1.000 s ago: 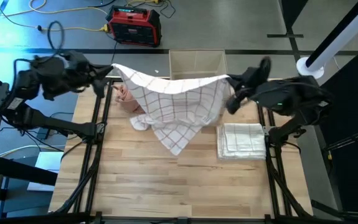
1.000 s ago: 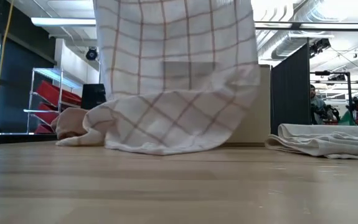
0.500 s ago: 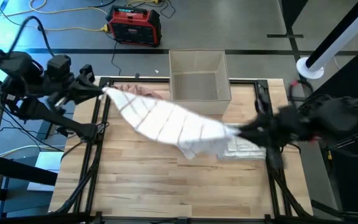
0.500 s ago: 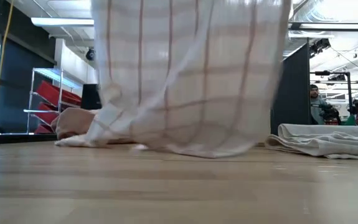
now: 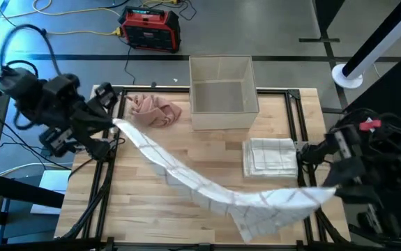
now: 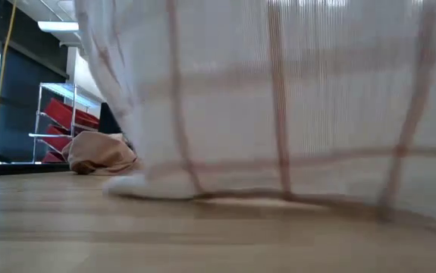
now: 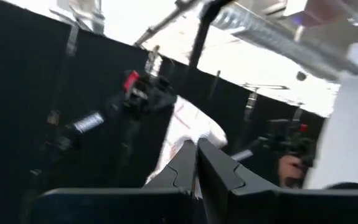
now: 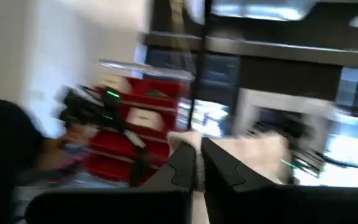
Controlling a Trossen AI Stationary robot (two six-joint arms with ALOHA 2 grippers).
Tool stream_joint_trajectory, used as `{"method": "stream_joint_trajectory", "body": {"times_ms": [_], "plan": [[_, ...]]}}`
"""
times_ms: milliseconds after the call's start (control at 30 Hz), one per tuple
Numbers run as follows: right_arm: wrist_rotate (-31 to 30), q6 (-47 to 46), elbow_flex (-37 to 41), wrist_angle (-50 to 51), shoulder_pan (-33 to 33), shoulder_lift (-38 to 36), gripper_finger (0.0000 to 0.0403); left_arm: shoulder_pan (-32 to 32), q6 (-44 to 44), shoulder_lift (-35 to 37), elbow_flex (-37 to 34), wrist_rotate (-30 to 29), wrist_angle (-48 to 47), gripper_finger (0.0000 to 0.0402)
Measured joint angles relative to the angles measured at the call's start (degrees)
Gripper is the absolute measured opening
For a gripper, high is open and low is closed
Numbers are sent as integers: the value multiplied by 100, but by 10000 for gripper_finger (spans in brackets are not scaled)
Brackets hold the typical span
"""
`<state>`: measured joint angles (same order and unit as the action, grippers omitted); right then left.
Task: Fold towel
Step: Fold the white squared towel
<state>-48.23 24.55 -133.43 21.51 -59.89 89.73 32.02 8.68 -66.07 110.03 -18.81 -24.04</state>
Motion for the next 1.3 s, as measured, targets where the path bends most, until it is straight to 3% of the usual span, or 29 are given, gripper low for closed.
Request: {"method": "stream_joint_trajectory", "body": {"times_ms": [167, 233, 300, 367, 533, 567, 667, 800, 1000, 1300], "plan": [[-2155, 80, 0, 54, -143, -66, 2, 234, -578, -69, 742, -1544, -994, 0], [-2991, -283, 0, 410, -138, -144, 2, 198, -517, -52, 805, -1990, -1416, 0], [-3592, -1158, -1, 1321, -101, -256, 2, 101, -315, -47, 803, -2364, -1932, 0], [-3762, -2670, -2, 2812, -8, -380, 2, -28, -23, -93, 801, -2624, -2597, 0], [-3075, -7224, 11, 6864, 503, -552, 2, -359, 850, -283, 783, -3128, -4177, 0], [-2999, -7674, 131, 6834, 691, -570, 2, -447, 1034, -327, 783, -3215, -4496, 0], [-2324, -6527, 753, 5847, 1281, -770, 2, -742, 1648, -487, 775, -3352, -5518, 0], [-1415, -6618, 1326, 6023, 2197, -873, 2, -1059, 2344, -634, 486, -3405, -6499, 0], [-622, -7085, 2248, 6483, 3108, -872, 2, -1510, 2329, -470, -412, -3394, -6577, 0], [-89, -6508, 3383, 6171, 3899, -881, 2, -2239, 1800, -324, -1855, -3484, -6415, 0]]}}
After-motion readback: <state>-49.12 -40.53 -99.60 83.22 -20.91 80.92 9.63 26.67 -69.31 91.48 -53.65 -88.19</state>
